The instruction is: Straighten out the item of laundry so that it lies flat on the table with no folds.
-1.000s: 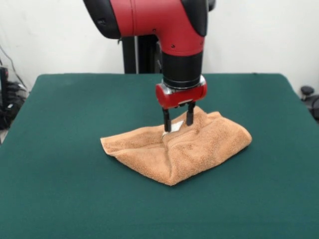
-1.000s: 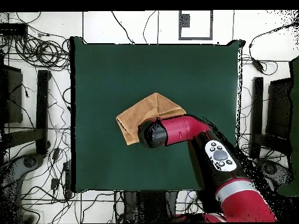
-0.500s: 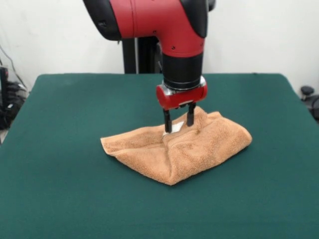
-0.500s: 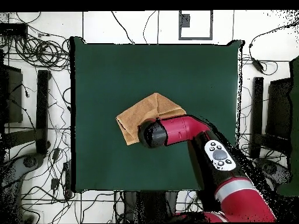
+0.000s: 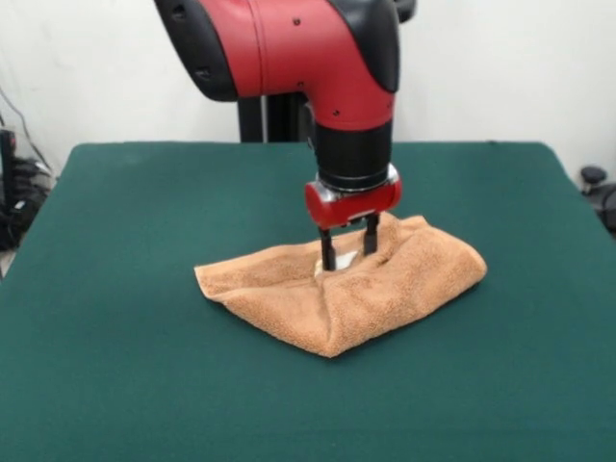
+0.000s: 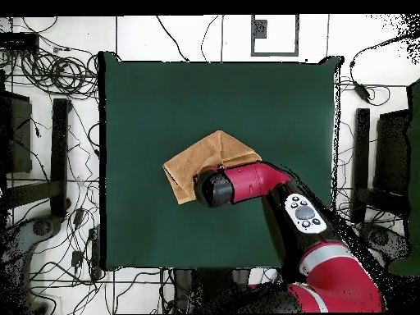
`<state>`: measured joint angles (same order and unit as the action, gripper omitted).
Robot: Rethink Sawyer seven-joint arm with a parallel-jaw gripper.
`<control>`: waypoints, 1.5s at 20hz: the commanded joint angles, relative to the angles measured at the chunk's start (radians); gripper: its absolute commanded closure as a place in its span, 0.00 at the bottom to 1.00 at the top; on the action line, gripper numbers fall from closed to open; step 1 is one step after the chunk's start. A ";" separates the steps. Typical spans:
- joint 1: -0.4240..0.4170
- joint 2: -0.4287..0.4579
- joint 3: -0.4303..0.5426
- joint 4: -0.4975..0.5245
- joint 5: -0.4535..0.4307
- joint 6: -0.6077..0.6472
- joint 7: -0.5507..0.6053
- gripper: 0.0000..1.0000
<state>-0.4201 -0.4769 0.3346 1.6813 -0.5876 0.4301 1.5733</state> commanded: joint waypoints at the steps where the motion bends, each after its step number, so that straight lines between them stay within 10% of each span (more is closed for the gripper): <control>1: 0.044 0.084 0.073 -0.049 -0.064 -0.050 -0.026 0.00; 2: 0.047 0.085 0.070 -0.051 -0.063 -0.048 -0.020 0.00; 3: 0.047 0.084 0.074 -0.051 -0.066 -0.043 -0.026 1.00; 18: 0.059 -0.017 0.090 -0.009 0.003 0.059 -0.010 1.00; 30: 0.118 -0.173 0.145 -0.004 0.121 -0.091 0.132 1.00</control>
<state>-0.3856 -0.6083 0.3522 1.6861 -0.5249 0.4203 1.5733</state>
